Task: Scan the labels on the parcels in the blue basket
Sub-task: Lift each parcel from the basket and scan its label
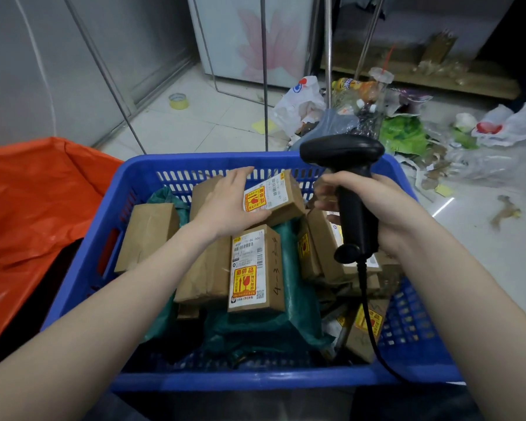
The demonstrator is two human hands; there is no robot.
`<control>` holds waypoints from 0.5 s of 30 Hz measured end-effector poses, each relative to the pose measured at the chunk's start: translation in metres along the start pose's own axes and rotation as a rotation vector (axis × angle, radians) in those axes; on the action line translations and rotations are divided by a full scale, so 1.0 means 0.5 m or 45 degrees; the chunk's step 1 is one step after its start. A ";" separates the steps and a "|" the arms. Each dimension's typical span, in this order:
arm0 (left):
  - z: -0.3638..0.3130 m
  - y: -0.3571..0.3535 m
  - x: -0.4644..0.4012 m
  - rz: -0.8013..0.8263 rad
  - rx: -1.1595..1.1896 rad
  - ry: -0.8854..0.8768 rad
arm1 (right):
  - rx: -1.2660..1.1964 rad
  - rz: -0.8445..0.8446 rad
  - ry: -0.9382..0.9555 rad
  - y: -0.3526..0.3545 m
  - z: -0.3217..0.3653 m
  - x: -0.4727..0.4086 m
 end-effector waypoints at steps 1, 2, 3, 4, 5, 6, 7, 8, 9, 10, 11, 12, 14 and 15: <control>-0.001 -0.011 -0.011 0.027 -0.020 -0.011 | -0.008 0.000 0.012 0.002 0.005 0.002; -0.002 -0.022 -0.023 0.055 -0.032 -0.028 | -0.011 0.000 0.019 0.004 0.010 0.004; -0.003 -0.032 -0.034 0.082 -0.038 -0.048 | -0.011 0.001 0.024 0.006 0.013 0.005; -0.004 -0.042 -0.045 0.106 -0.040 -0.065 | -0.014 0.001 0.028 0.008 0.017 0.004; -0.003 -0.051 -0.056 0.128 -0.040 -0.075 | -0.020 0.005 0.033 0.009 0.020 0.003; -0.004 -0.058 -0.066 0.142 -0.045 -0.080 | -0.025 0.012 0.036 0.009 0.023 0.004; -0.003 -0.066 -0.079 0.156 -0.051 -0.077 | -0.026 0.020 0.039 0.011 0.026 0.002; -0.003 -0.072 -0.089 0.168 -0.060 -0.072 | -0.024 0.026 0.045 0.012 0.030 0.002; -0.002 -0.079 -0.100 0.187 -0.068 -0.065 | -0.021 0.029 0.048 0.014 0.032 0.001; -0.001 -0.087 -0.110 0.210 -0.076 -0.060 | -0.018 0.030 0.050 0.016 0.034 0.000; 0.000 -0.094 -0.119 0.234 -0.086 -0.060 | -0.018 0.029 0.052 0.018 0.036 -0.001; 0.001 -0.102 -0.126 0.262 -0.094 -0.060 | -0.022 0.027 0.053 0.019 0.037 -0.001; 0.003 -0.113 -0.134 0.301 -0.095 -0.057 | -0.024 0.021 0.058 0.019 0.038 -0.002; 0.004 -0.114 -0.136 0.303 -0.094 -0.049 | -0.022 0.020 0.061 0.017 0.038 -0.002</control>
Point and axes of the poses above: each hand's wrist, its own x-axis away from the middle knuckle, its own y-axis out of the back of the hand, z = x × y, the point moved 6 cm from there along -x, towards the middle knuckle, and after that the axes turned 5 degrees about -y, right-handed, at the moved point
